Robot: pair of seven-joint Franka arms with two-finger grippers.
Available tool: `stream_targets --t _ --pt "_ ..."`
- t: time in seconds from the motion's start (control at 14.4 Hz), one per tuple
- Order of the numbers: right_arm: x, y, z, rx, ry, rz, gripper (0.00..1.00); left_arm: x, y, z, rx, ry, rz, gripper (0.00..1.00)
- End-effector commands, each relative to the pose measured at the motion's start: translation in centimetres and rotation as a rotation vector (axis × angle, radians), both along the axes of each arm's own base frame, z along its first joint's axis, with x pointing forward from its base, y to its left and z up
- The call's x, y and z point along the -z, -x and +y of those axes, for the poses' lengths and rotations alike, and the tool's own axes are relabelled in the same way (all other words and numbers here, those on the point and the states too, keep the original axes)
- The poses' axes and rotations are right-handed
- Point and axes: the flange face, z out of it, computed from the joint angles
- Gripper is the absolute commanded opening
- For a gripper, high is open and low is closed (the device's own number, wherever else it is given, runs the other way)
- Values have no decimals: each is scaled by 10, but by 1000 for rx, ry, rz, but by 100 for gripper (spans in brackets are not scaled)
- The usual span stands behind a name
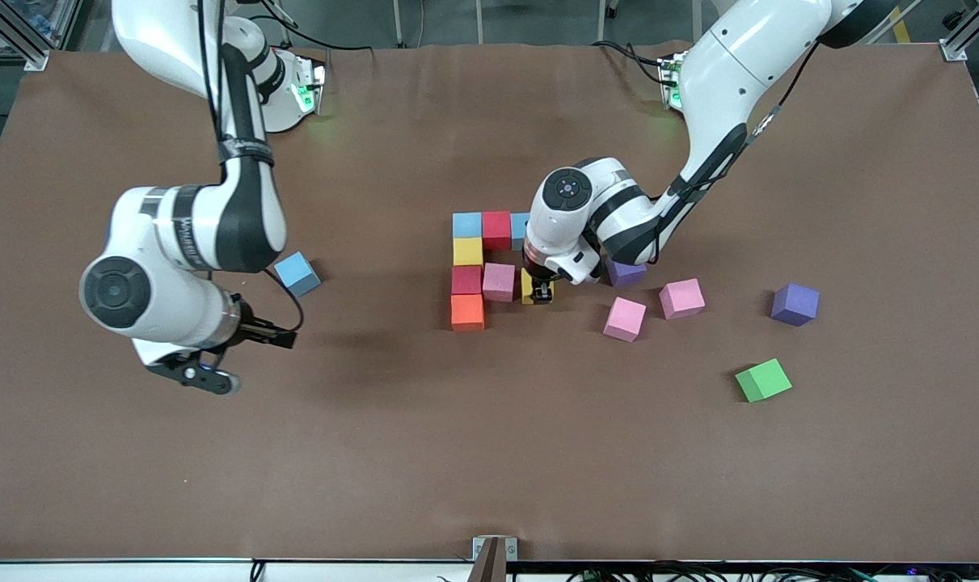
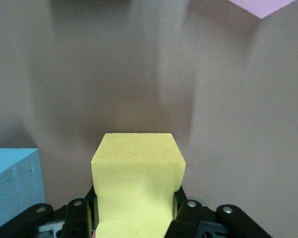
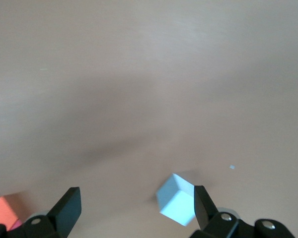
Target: Arrange 11 blocks into digit 3
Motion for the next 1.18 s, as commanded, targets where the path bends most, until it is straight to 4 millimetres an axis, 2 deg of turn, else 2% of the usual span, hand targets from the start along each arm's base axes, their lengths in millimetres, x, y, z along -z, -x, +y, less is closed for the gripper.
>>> stream_targets --t 0.0,0.14,0.35,0.49,0.55,0.83,1.11 --pt "2 29 -32 135 3 -7 100 1 0 -9 2 2 -15 13" --pt "10 55 -45 251 15 -30 100 2 -3 -10 -1 5 -16 13" --pt "27 101 -28 368 70 -97 100 2 1 -13 -13 4 -14 13" --pt "52 130 -18 423 27 -128 100 2 3 -14 -11 2 -12 13" --pt "66 139 -18 454 5 -124 100 2 4 -15 -8 1 -13 13" --pt "98 163 -18 480 6 -126 100 4 6 -15 -10 -2 -8 14" --pt "122 177 -13 493 7 -130 100 7 11 -16 -6 -31 7 16"
